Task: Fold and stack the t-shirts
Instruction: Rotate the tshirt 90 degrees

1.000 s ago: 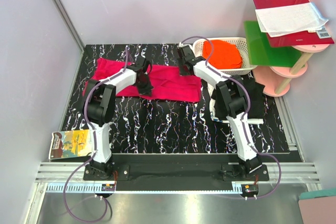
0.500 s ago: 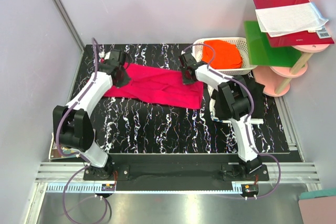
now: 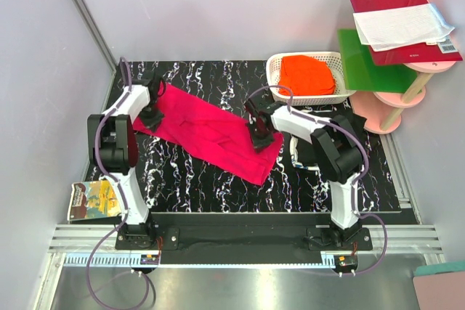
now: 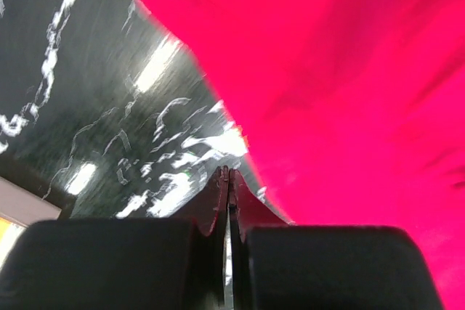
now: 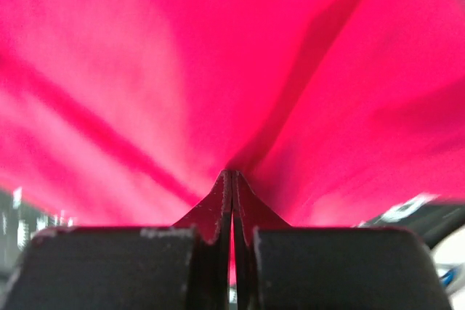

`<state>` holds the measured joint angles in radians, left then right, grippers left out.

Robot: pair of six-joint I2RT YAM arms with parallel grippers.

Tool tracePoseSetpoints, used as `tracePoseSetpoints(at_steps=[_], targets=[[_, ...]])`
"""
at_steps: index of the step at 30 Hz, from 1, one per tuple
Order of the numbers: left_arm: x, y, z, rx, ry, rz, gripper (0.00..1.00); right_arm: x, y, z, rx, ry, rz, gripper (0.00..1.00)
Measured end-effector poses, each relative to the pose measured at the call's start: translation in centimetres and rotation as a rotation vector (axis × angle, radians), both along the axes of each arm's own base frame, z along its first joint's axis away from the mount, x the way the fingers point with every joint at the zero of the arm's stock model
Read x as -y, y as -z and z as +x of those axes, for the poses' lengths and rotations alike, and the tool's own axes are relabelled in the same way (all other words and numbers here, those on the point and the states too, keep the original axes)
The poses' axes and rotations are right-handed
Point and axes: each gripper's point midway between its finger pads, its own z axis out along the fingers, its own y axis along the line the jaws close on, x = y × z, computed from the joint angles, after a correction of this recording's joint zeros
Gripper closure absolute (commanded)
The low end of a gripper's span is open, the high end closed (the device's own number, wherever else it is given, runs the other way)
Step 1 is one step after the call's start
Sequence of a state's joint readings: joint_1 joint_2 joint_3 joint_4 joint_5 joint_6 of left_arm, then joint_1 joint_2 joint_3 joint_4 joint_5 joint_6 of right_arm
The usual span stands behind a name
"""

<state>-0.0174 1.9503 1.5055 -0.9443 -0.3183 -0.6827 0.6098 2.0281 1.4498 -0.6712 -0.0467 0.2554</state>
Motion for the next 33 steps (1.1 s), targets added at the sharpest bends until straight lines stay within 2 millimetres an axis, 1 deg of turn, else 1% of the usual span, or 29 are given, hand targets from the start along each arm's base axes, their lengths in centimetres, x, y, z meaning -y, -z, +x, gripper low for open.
tracePoseSetpoints(at_steps=[2, 4, 5, 8, 10, 12, 14, 16, 18, 19, 21, 23, 26, 28, 29, 32, 33], targets=[[0.0, -0.4, 1.6, 0.022, -0.001, -0.001, 1.00, -0.2, -0.2, -2.2, -0.043, -0.038, 0.013, 1.00], [0.0, -1.0, 3.3, 0.056, -0.005, -0.003, 1.00, -0.8, -0.7, -4.8, -0.100, -0.091, 0.054, 1.00], [0.0, -1.4, 4.2, 0.071, -0.005, -0.005, 1.00, -1.0, -1.0, -5.8, -0.120, -0.113, 0.073, 1.00], [0.1, -1.8, 6.4, 0.099, -0.009, -0.013, 1.00, -1.6, -2.0, -7.8, -0.149, -0.154, 0.125, 1.00], [0.3, -1.4, 8.1, 0.109, -0.009, -0.027, 1.00, -1.4, -2.9, -8.2, -0.127, -0.159, 0.143, 1.00], [0.7, -0.3, 9.5, 0.104, -0.006, -0.047, 1.00, -1.3, -4.3, -7.8, -0.079, -0.157, 0.160, 1.00], [1.1, 1.1, 10.5, 0.082, 0.000, -0.069, 1.00, -1.3, -6.2, -6.8, 0.005, -0.146, 0.174, 1.00], [1.9, 2.4, 11.9, 0.067, 0.015, -0.099, 1.00, -1.3, -8.1, -5.6, 0.092, -0.131, 0.186, 1.00], [2.7, 3.3, 13.5, 0.056, 0.039, -0.125, 1.00, -1.1, -9.7, -4.6, 0.165, -0.114, 0.187, 1.00], [2.9, 3.4, 13.8, 0.051, 0.047, -0.130, 1.00, -1.0, -10.2, -4.2, 0.189, -0.106, 0.184, 1.00], [4.2, 3.2, 14.9, 0.076, 0.075, -0.172, 1.00, -0.8, -11.1, -3.2, 0.244, -0.084, 0.172, 1.00], [5.6, 3.3, 15.0, 0.074, 0.107, -0.208, 1.00, -0.4, -11.5, -2.3, 0.286, -0.061, 0.149, 1.00], [8.3, 3.3, 15.1, 0.075, 0.176, -0.274, 1.00, 0.4, -11.5, -1.5, 0.323, -0.032, 0.102, 1.00], [10.9, 3.2, 15.4, 0.088, 0.245, -0.326, 1.00, 0.7, -11.4, -1.0, 0.340, -0.017, 0.083, 1.00], [12.7, 3.2, 15.6, 0.097, 0.291, -0.362, 1.00, 0.9, -11.3, -0.8, 0.348, -0.010, 0.073, 1.00], [16.4, 3.1, 15.4, 0.112, 0.384, -0.407, 1.00, 0.9, -10.8, -0.3, 0.357, -0.002, 0.062, 1.00], [17.4, 3.2, 15.3, 0.117, 0.405, -0.414, 1.00, 0.9, -10.5, -0.1, 0.361, 0.001, 0.056, 1.00]])
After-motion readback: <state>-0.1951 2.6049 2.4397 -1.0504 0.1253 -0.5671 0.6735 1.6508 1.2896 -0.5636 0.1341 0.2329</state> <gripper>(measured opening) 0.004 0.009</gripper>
